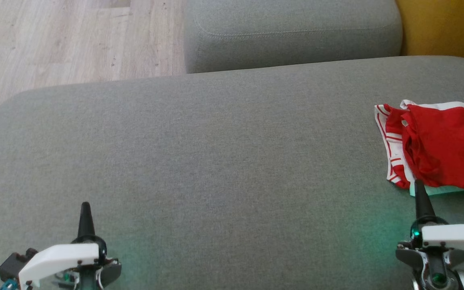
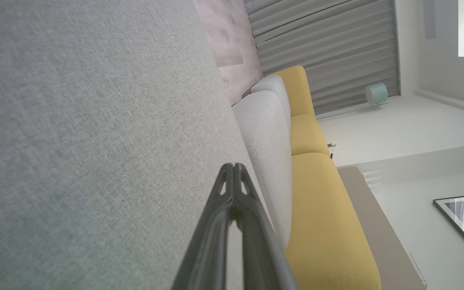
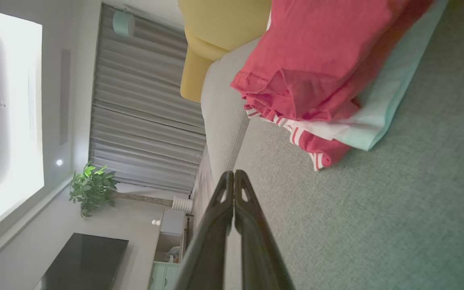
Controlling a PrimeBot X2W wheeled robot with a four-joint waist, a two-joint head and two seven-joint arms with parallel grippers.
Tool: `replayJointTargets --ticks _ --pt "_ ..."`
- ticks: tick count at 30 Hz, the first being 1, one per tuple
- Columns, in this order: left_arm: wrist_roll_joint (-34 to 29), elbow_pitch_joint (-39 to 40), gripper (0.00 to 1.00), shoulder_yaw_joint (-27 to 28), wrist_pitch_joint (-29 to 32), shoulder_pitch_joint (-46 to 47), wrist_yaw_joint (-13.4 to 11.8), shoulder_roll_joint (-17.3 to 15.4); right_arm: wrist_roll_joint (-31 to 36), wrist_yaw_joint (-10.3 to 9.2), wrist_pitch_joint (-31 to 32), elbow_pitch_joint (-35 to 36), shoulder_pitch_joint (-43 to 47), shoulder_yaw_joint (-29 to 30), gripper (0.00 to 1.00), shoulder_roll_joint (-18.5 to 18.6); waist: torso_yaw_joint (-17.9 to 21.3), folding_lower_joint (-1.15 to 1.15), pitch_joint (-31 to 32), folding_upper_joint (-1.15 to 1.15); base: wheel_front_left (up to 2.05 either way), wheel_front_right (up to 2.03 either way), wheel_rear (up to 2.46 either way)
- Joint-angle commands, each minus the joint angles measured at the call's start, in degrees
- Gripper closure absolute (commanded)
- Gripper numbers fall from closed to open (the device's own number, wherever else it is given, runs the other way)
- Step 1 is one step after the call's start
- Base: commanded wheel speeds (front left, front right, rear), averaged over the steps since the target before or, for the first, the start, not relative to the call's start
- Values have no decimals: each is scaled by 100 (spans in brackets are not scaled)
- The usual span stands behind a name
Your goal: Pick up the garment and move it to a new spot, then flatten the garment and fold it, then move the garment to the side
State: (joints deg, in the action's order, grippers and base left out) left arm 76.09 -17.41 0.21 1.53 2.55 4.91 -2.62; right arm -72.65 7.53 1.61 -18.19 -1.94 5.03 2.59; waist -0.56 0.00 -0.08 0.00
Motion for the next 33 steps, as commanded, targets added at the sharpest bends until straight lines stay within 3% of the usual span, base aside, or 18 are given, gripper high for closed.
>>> replayJointTargets --ticks 1,27,33 --pt "131 216 100 217 47 319 47 -21 -171 -3 52 234 -347 -53 100 25 2 0 0 0 0 0 0" --pt "1583 332 100 621 486 364 254 -26 -1920 -4 480 413 -423 146 100 29 55 0 -9 0 0 0 0" --pt "1610 334 100 629 494 365 258 -26 -1952 -4 488 416 -424 150 100 29 56 0 -9 0 0 0 0"
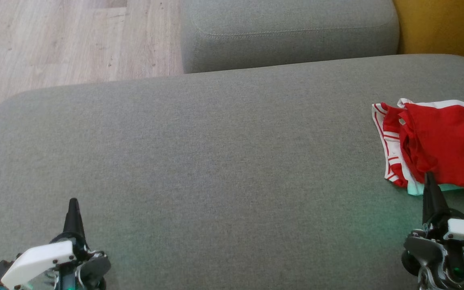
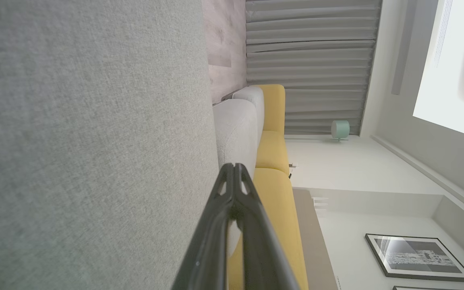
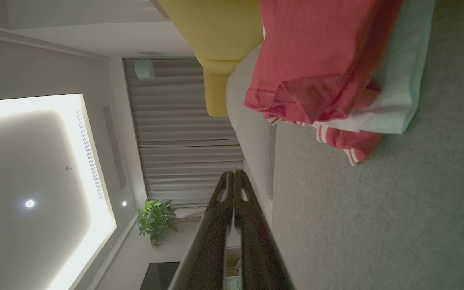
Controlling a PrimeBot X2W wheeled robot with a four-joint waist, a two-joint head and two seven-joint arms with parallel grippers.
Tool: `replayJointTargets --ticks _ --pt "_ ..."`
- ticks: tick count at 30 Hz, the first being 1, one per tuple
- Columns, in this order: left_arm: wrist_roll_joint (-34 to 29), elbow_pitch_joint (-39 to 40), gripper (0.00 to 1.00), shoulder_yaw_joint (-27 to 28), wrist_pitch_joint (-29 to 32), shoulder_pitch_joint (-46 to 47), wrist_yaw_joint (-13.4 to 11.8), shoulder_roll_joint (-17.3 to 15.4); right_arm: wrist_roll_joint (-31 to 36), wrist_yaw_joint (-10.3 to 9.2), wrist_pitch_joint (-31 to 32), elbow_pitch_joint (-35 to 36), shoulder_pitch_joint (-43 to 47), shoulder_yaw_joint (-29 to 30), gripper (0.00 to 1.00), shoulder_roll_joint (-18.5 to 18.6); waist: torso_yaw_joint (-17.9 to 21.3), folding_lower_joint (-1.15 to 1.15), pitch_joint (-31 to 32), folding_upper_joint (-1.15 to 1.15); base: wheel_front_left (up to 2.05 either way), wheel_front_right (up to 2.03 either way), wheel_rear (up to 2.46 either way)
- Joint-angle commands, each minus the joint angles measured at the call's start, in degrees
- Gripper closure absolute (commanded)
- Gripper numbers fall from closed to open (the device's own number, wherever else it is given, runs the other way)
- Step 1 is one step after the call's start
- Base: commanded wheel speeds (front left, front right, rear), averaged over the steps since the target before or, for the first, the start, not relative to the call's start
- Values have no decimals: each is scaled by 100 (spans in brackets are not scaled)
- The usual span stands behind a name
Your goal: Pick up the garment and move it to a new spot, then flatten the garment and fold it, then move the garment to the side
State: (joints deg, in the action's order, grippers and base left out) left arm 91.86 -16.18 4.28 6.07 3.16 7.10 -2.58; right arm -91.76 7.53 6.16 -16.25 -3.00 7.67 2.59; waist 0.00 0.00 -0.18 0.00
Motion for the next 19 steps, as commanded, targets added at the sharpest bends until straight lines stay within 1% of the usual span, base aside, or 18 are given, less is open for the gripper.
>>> replayJointTargets --ticks 1,19 --pt "32 211 100 222 40 303 38 -30 -40 -4 33 223 -319 -115 100 29 0 0 0 0 0 0 0" --pt "32 212 100 222 40 303 38 -30 -40 -4 33 223 -319 -115 100 29 0 0 0 0 0 0 0"
